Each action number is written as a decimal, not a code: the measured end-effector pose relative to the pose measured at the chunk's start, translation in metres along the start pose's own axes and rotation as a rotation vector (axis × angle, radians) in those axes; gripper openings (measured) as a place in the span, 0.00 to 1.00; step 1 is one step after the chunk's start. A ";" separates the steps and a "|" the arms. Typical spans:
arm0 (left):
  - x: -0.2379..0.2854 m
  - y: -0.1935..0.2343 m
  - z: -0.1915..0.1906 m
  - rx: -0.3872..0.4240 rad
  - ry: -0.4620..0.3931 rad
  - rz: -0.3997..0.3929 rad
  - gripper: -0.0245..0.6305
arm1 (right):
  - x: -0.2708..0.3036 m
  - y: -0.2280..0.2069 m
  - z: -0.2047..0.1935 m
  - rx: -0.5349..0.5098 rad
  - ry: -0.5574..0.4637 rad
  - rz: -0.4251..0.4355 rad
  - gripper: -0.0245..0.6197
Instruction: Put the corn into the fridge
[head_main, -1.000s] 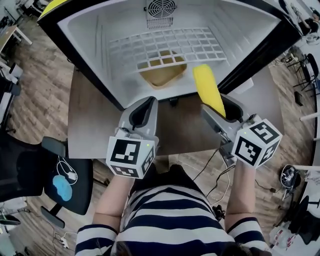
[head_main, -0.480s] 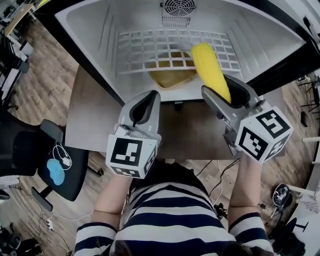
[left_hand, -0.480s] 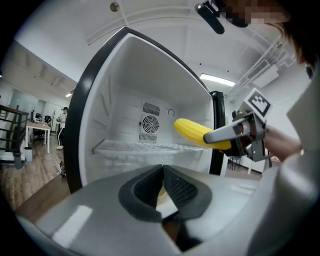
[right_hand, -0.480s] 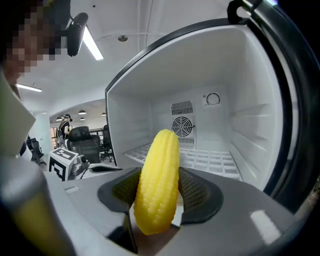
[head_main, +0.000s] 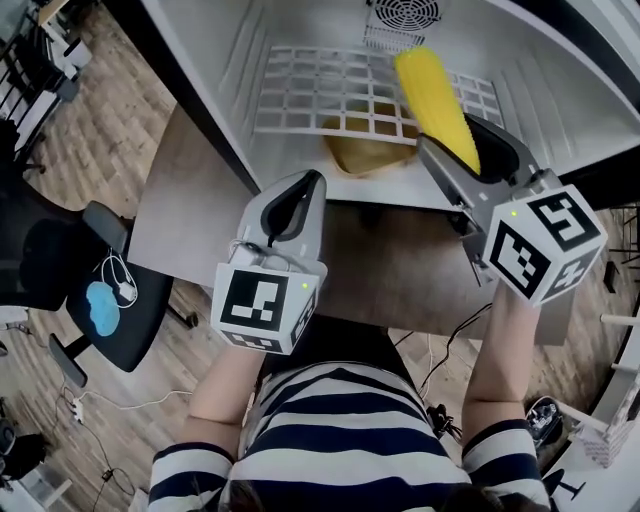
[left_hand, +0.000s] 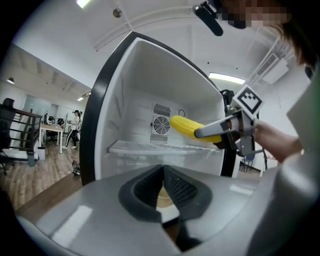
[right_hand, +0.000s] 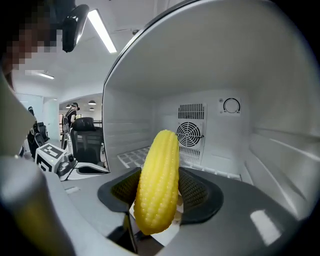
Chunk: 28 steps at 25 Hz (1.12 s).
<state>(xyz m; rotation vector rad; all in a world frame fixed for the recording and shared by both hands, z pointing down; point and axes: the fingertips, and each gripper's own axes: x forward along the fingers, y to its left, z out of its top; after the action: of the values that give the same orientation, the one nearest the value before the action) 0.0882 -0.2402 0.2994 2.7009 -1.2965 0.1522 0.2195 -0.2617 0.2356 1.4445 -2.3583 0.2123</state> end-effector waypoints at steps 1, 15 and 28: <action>0.000 0.001 0.000 0.000 -0.005 0.009 0.04 | 0.003 0.000 0.001 -0.009 0.002 0.004 0.41; 0.007 0.006 -0.011 -0.016 -0.014 0.068 0.04 | 0.042 -0.018 0.000 -0.233 0.109 -0.043 0.41; 0.010 0.011 -0.022 -0.003 0.004 0.084 0.04 | 0.060 -0.023 -0.014 -0.287 0.198 -0.024 0.41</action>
<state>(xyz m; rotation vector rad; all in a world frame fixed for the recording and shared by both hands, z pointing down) 0.0847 -0.2508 0.3233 2.6428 -1.4085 0.1646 0.2186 -0.3176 0.2702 1.2533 -2.1117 0.0083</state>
